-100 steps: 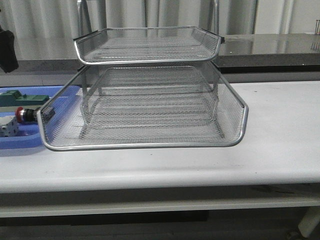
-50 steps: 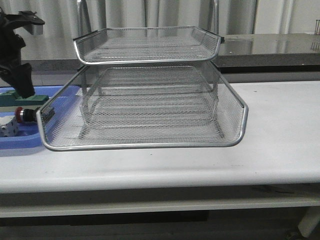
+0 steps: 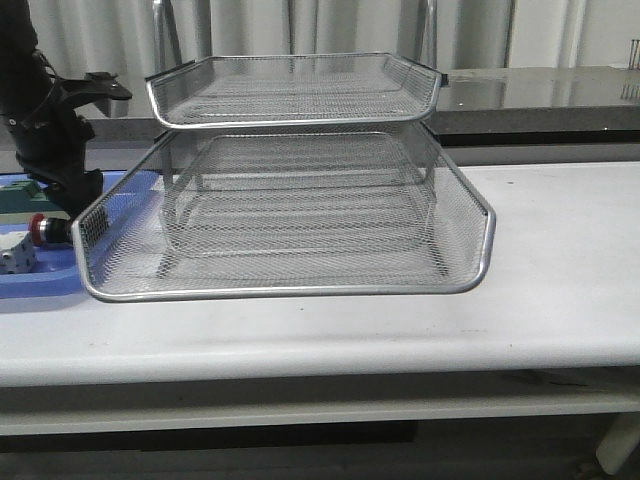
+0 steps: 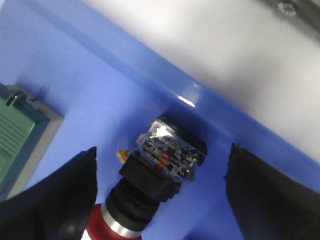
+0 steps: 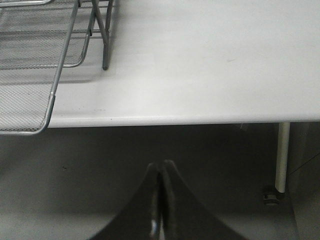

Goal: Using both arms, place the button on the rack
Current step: 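Lower the left gripper onto the red push-button switch and grasp it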

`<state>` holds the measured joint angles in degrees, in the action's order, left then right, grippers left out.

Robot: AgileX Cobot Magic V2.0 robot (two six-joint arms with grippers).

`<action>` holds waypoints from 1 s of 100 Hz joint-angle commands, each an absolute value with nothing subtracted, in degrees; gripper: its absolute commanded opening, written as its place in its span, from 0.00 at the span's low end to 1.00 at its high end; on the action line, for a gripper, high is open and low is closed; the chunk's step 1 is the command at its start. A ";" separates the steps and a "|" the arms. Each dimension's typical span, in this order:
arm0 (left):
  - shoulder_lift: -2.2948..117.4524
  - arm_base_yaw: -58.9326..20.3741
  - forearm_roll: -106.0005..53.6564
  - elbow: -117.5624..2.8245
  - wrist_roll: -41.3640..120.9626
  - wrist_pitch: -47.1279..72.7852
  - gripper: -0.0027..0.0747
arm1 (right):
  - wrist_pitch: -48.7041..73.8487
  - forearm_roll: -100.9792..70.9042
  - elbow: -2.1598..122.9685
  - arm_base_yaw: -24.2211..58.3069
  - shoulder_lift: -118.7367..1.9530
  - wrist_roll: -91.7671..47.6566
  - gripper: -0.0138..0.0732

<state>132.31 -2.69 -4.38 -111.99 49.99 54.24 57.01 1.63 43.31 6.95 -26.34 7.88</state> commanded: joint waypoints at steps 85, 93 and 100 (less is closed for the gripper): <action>132.34 -2.28 -2.31 -114.22 50.01 51.47 0.70 | 53.46 2.48 45.11 6.62 -26.69 7.59 0.08; 132.34 -2.28 -2.31 -114.22 50.01 51.47 0.68 | 53.46 2.48 45.11 6.62 -26.69 7.59 0.08; 132.34 -2.28 -2.31 -114.22 50.01 51.47 0.61 | 53.46 2.48 45.11 6.62 -26.69 7.59 0.08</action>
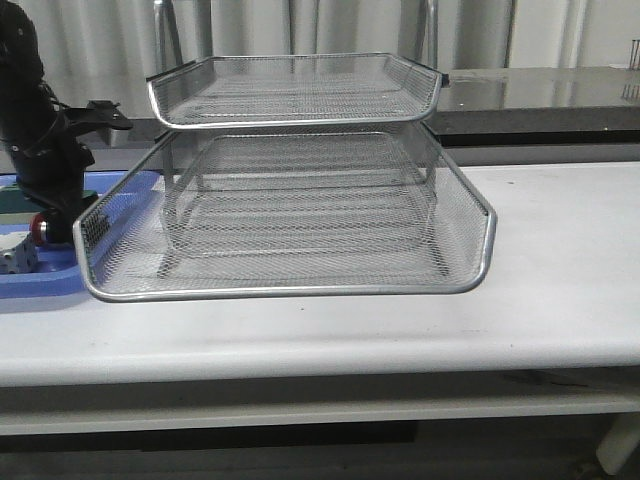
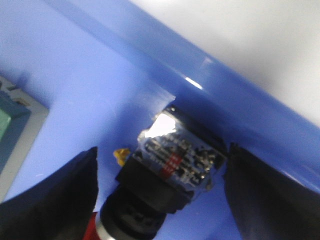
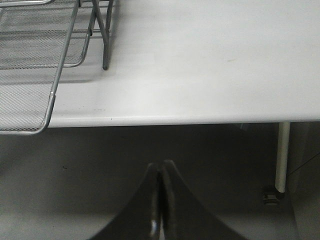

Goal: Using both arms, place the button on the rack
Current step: 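Lower the left gripper onto the red push-button switch and grasp it, then lift the switch and carry it over the pulled-out tier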

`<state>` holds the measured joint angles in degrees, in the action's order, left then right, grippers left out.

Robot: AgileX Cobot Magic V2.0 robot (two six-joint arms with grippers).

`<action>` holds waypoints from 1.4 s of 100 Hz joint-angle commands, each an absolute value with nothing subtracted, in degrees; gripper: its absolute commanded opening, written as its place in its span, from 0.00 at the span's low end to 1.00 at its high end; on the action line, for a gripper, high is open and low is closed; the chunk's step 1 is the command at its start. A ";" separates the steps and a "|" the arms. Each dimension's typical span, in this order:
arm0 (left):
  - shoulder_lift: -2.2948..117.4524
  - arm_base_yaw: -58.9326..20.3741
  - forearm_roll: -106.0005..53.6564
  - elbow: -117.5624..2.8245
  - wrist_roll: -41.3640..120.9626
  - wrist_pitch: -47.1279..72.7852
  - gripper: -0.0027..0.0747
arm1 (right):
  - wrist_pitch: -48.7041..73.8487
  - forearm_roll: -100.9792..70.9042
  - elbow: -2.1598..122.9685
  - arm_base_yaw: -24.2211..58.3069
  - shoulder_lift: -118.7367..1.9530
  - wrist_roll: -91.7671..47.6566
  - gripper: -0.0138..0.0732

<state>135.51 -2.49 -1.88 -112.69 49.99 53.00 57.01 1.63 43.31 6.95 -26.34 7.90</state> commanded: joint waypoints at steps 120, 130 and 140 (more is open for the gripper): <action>125.15 -2.28 -1.76 -136.92 42.80 72.78 0.02 | 53.46 2.48 45.11 6.62 -26.69 7.59 0.08; 121.73 -2.28 -1.76 -135.05 42.80 72.78 0.02 | 53.46 2.48 45.11 6.62 -26.69 7.59 0.08; 117.79 -2.28 -2.32 -132.03 42.80 72.78 0.02 | 53.46 2.48 45.11 6.62 -26.69 7.59 0.08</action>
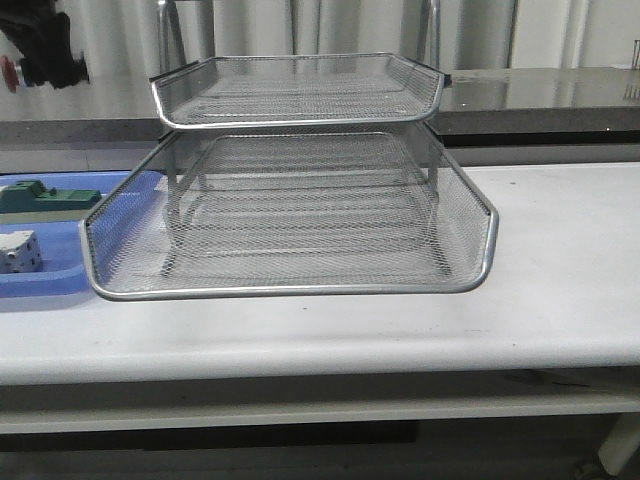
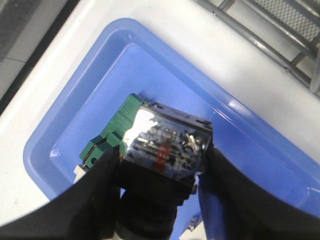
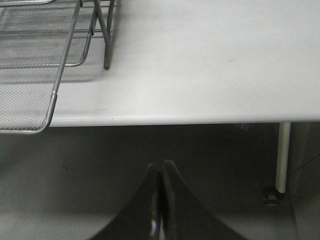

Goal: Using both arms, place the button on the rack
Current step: 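Lift the switch and carry it over the pulled-out tier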

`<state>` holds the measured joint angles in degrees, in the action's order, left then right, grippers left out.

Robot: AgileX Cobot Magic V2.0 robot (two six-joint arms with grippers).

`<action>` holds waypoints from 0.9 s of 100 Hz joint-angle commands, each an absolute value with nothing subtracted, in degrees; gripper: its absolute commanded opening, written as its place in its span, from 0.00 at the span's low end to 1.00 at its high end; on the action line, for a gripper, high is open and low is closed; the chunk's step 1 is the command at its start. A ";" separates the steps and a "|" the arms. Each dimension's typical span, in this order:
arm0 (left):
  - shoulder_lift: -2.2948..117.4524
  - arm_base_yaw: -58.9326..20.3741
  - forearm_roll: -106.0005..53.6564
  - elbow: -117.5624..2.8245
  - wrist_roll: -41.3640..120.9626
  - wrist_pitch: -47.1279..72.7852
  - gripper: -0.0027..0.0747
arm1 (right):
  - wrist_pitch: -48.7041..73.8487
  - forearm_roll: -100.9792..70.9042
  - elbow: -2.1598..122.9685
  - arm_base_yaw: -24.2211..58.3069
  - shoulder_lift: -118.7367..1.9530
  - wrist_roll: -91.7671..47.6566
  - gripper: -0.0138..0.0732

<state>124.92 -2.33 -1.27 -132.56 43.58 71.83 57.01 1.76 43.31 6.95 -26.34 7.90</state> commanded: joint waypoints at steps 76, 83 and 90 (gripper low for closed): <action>95.81 -20.68 -10.44 -109.34 42.80 72.78 0.02 | 53.46 2.48 45.11 6.62 -26.69 7.59 0.08; 96.35 -24.01 -10.44 -108.80 42.80 72.78 0.02 | 53.46 2.48 45.11 6.62 -26.69 7.59 0.08; 97.34 -27.02 -10.44 -108.82 42.80 72.78 0.02 | 53.46 2.48 45.11 6.62 -26.69 7.59 0.08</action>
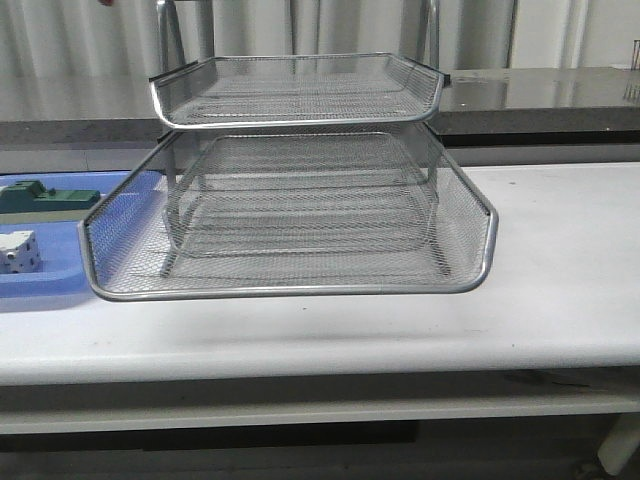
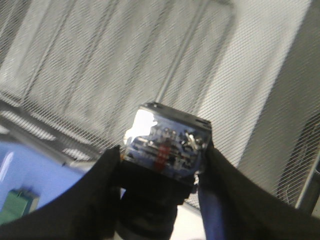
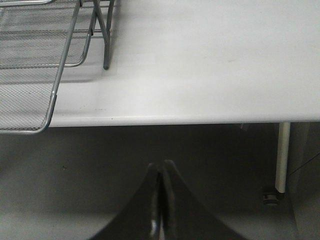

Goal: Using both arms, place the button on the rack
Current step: 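Lift the switch and carry it over the pulled-out tier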

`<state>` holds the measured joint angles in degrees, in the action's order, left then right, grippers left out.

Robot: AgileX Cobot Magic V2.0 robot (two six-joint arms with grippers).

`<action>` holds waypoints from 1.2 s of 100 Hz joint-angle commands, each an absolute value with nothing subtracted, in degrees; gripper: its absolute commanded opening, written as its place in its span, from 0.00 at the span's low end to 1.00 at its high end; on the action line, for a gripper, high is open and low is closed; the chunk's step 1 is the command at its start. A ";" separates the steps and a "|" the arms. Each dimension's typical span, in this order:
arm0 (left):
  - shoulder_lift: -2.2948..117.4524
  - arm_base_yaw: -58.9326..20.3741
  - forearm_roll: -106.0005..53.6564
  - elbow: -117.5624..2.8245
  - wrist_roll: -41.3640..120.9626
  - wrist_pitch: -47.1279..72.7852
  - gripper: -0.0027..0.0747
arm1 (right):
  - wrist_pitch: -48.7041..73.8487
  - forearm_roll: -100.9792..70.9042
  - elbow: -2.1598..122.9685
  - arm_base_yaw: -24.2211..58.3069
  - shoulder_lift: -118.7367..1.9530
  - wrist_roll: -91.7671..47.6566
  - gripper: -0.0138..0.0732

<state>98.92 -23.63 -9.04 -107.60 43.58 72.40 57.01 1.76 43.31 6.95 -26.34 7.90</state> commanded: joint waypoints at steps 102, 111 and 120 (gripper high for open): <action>112.85 -34.44 -10.21 -108.54 42.80 71.57 0.33 | 53.46 2.48 45.11 6.62 -26.69 7.59 0.08; 113.21 -34.44 -10.21 -108.54 42.80 71.57 0.43 | 53.46 2.48 45.11 6.62 -26.69 7.59 0.08; 113.21 -34.44 -10.21 -108.54 42.80 71.57 0.52 | 53.46 2.48 45.11 6.62 -26.69 7.59 0.08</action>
<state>116.46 -34.06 -8.97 -107.17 43.47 71.29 57.01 1.76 43.31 6.95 -26.34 7.90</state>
